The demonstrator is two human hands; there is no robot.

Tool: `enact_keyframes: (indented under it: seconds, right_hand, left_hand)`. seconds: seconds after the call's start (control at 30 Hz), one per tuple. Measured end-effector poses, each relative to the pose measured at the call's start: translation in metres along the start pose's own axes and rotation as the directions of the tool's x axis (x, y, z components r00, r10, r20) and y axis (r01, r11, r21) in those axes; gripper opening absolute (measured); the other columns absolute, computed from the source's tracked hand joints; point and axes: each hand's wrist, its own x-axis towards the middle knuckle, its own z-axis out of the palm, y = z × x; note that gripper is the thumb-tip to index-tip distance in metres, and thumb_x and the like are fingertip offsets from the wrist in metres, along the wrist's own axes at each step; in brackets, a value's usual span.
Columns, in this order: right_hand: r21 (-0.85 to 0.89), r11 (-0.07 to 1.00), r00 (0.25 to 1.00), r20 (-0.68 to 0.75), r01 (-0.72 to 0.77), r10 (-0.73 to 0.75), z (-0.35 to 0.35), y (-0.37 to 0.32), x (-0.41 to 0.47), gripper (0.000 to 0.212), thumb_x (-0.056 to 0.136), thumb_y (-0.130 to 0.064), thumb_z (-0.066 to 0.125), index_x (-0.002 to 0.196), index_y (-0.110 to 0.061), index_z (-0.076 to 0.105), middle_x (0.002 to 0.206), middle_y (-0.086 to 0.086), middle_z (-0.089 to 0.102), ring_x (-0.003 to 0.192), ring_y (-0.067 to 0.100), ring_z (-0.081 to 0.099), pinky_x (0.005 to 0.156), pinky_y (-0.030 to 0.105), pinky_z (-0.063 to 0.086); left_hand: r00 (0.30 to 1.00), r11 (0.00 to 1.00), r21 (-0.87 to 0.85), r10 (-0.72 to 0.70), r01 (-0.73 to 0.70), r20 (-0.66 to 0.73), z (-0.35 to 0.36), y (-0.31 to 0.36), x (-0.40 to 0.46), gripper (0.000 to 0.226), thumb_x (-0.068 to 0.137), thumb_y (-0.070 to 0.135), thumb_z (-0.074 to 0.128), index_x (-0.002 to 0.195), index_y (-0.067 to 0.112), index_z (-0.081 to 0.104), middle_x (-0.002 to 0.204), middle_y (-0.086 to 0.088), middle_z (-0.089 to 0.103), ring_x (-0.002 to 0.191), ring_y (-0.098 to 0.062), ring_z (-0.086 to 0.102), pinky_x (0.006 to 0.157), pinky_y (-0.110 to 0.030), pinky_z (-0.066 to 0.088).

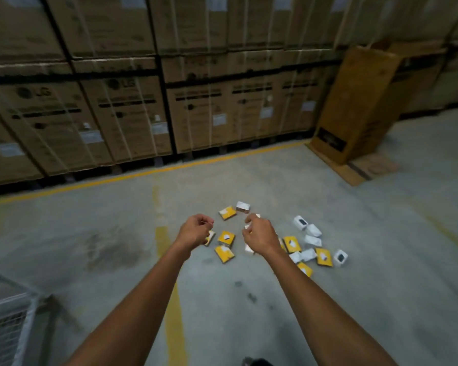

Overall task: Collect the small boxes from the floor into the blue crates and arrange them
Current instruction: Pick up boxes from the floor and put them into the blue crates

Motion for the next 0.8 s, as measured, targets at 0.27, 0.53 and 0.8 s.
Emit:
enact_keyframes:
  seconds: [0.27, 0.53, 0.8]
  right_hand:
    - [0.046, 0.992, 0.993, -0.012, -0.120, 0.120, -0.061, 0.172, 0.006, 0.038, 0.078, -0.040, 0.054, 0.113, -0.025, 0.060, 0.098, 0.010, 0.075, 0.097, 0.033, 0.071, 0.076, 0.039, 0.058]
    - [0.059, 0.989, 0.990, -0.026, -0.136, 0.138, -0.145, 0.294, 0.032, 0.031, 0.089, -0.020, 0.068, 0.119, -0.017, 0.064, 0.100, 0.006, 0.076, 0.100, 0.029, 0.070, 0.083, 0.040, 0.057]
    - [0.080, 0.988, 0.991, 0.002, -0.133, 0.134, -0.172, 0.345, 0.095, 0.034, 0.090, -0.019, 0.072, 0.123, -0.015, 0.063, 0.104, 0.004, 0.073, 0.105, 0.027, 0.068, 0.087, 0.039, 0.057]
  left_hand:
    - [0.995, 0.995, 0.098, 0.017, -0.026, 0.100, 0.160, 0.039, 0.017, 0.010, 0.098, 0.012, 0.062, 0.102, 0.015, 0.070, 0.089, -0.005, 0.065, 0.073, -0.019, 0.061, 0.071, -0.037, 0.056]
    - [0.994, 0.991, 0.132, -0.040, 0.027, 0.099, 0.307, 0.074, 0.044, 0.010, 0.097, 0.011, 0.062, 0.099, 0.017, 0.069, 0.091, -0.009, 0.067, 0.075, -0.020, 0.063, 0.065, -0.031, 0.052]
    - [0.993, 0.975, 0.218, -0.070, 0.048, 0.092, 0.368, 0.094, 0.102, 0.010, 0.097, 0.014, 0.064, 0.104, 0.015, 0.070, 0.095, -0.006, 0.069, 0.078, -0.019, 0.065, 0.070, -0.035, 0.057]
